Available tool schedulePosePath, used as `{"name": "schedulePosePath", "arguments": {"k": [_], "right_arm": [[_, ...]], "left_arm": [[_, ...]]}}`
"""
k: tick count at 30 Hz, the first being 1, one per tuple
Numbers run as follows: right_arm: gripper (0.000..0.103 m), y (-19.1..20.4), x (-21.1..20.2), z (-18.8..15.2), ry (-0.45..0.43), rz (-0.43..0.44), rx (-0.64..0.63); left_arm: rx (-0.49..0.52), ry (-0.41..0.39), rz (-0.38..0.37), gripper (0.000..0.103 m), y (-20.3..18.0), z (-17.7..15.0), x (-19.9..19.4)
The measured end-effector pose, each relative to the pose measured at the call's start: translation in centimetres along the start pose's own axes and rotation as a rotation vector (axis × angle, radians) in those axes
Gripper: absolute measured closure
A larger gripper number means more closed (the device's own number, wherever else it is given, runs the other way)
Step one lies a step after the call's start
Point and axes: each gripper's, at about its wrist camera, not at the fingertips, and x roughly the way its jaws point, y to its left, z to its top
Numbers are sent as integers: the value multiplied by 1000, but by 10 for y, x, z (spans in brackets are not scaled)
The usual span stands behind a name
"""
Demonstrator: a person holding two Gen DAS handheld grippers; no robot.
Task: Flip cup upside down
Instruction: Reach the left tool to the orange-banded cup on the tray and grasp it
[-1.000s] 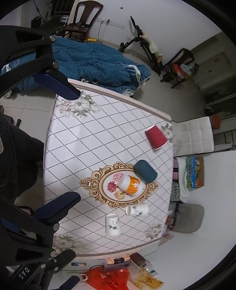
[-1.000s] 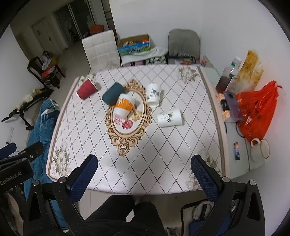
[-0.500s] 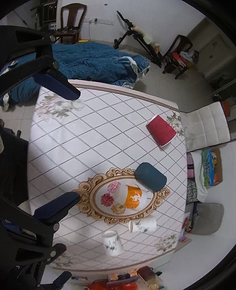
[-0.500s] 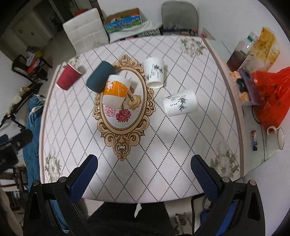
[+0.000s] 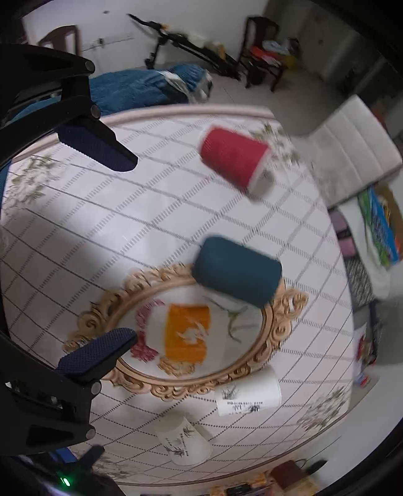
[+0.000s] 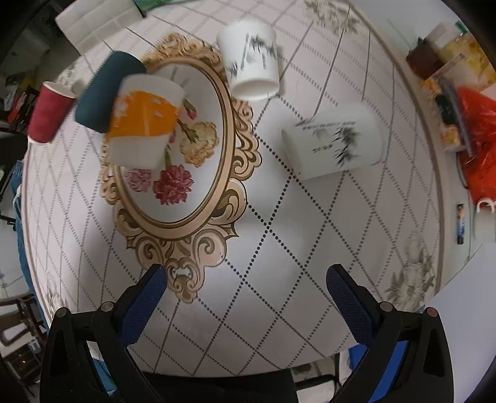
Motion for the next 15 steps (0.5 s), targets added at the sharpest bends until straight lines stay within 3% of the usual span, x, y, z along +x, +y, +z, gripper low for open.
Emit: {"name": "schedulePosePath", "arguments": {"k": [8,15], "right_arm": [[0,-5,32,15,65,-2,63],[0,-18,39,20,92,-17,95]], "left_arm": [[111,98,-111,0,-45,47,44],[182,142,-132,0,-78,56,72]]}}
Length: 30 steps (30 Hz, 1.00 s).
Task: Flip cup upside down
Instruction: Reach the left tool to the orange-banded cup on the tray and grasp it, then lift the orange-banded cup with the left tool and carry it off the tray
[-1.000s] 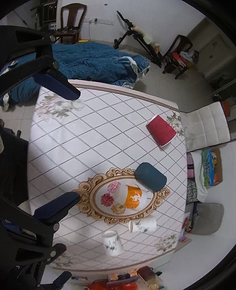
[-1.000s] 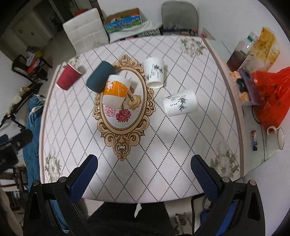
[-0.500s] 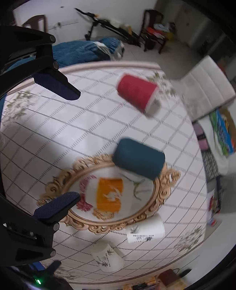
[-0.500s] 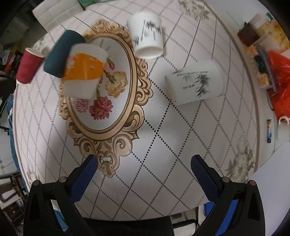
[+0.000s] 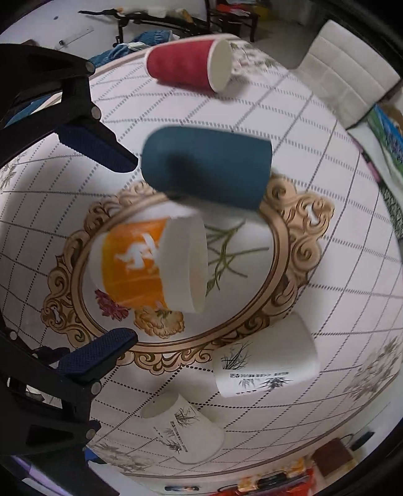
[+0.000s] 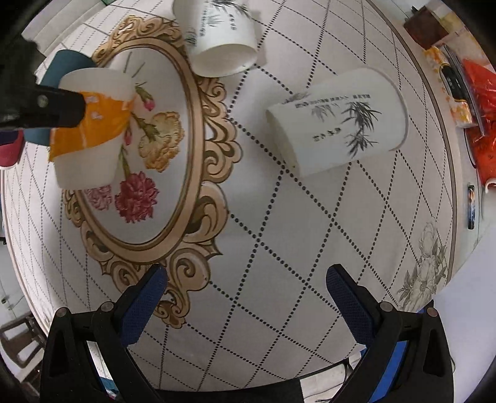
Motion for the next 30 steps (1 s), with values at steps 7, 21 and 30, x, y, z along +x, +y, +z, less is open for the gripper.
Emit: {"name": "schedulePosePath", "arguments": {"k": [7,21,30], "right_arm": [[0,-31,8,4,21,-16,35],[0,-65,28,9,33,-27,51],[0,-86,17,-9,21,-18,48]], "left_arm": [[50,33,18,15,-17,6,23],[66,10,90,33,-27,18,40],[2,-7,59,34,-19,-5,12]]}}
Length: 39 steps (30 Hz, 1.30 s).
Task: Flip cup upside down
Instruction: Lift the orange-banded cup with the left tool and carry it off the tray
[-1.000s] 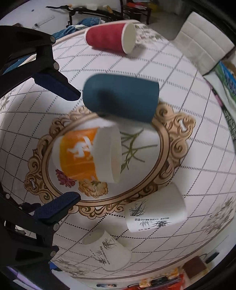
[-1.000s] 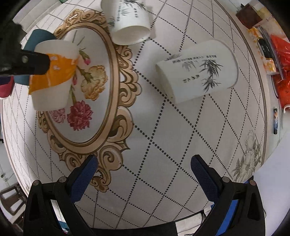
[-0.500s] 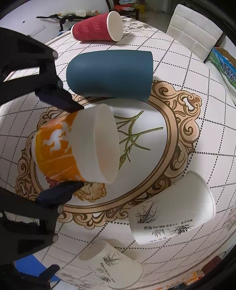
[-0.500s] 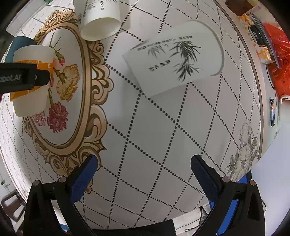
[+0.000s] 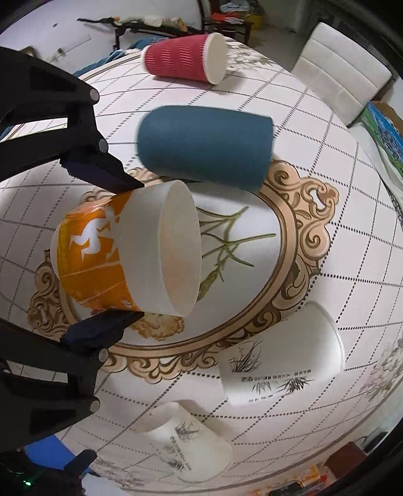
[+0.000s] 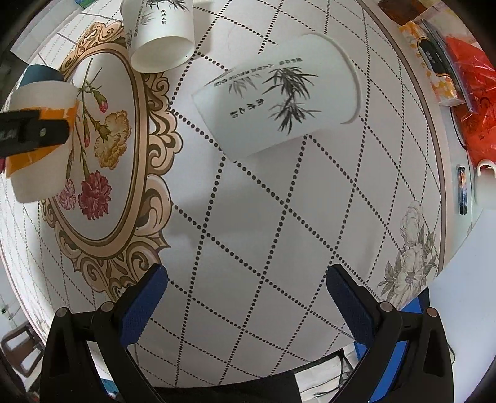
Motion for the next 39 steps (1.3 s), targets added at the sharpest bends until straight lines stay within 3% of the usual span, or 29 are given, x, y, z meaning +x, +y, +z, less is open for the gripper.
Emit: {"name": "schedulePosePath", "arguments": {"k": [10,18,23,28,39], "right_arm": [[0,-7,-23,-30,-25,19,-54],[0,-11,-29,-71,-29,18,-120],[0,-12,-27,-100,-19,12,-149],[0,-6,-24,-127,-22,-6,-173],[0,17,-19,-150,-17,-27,-198]], "left_arm": [[-202,57,-113,34,44,-73,-20],[-386,177,-225,33,62,-163,4],[-472,214,-267,33,58,-195,21],[-554,227,-315,33,58,-218,41],[-504,206,-259,33,61,-210,75]]}}
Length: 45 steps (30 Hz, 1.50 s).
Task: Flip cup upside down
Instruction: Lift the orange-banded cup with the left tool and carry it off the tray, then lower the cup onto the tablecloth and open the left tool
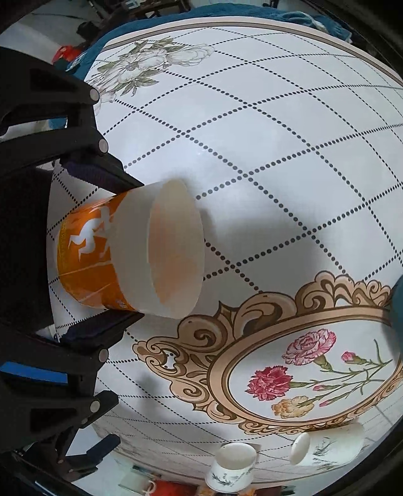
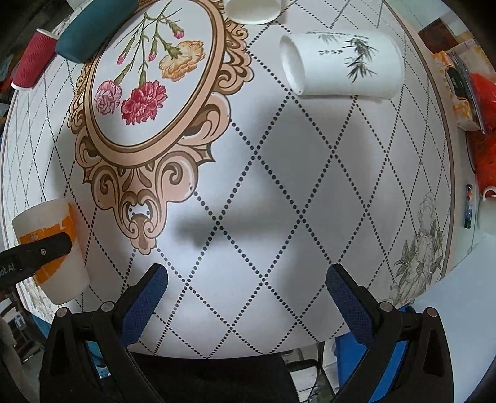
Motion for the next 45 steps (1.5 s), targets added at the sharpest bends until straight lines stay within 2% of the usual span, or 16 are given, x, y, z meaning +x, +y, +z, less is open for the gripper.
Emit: {"name": "schedulePosePath", "arguments": {"k": [9,12,14,15,16,17,18,24,29,38,42,45], "right_arm": [[0,23,1,-18,5,5,-4],[0,31,3,-5,7,3,0],[0,29,2,-5,7,3,3],[0,30,1,-7,6,3,4],[0,29,-1,-8,5,2,6],[0,28,-2,-9,4,2,8],[0,21,-3,-8,4,2,8],[0,6,-11,-7,4,1,14],[0,6,4,31,2,4,23],[0,7,-31,19,-50,57,5],[0,17,-50,9,-87,89,-29],[0,28,-63,2,-113,119,-66]], "left_arm": [[30,-12,35,32,-10,-8,1],[37,-12,39,32,-2,-6,-7],[54,-11,48,28,-5,-4,-4],[60,-11,51,19,-6,-3,-3],[67,-15,49,16,-4,-8,2],[74,-15,46,16,-3,-6,-2],[77,-12,44,16,-18,5,-14],[79,-10,43,16,-17,-5,0],[82,-28,37,15,-20,-13,-17],[46,-152,0,15,-20,-38,-77],[30,-230,39,15,-12,-63,-103],[-11,-257,53,15,4,-81,-108]]}}
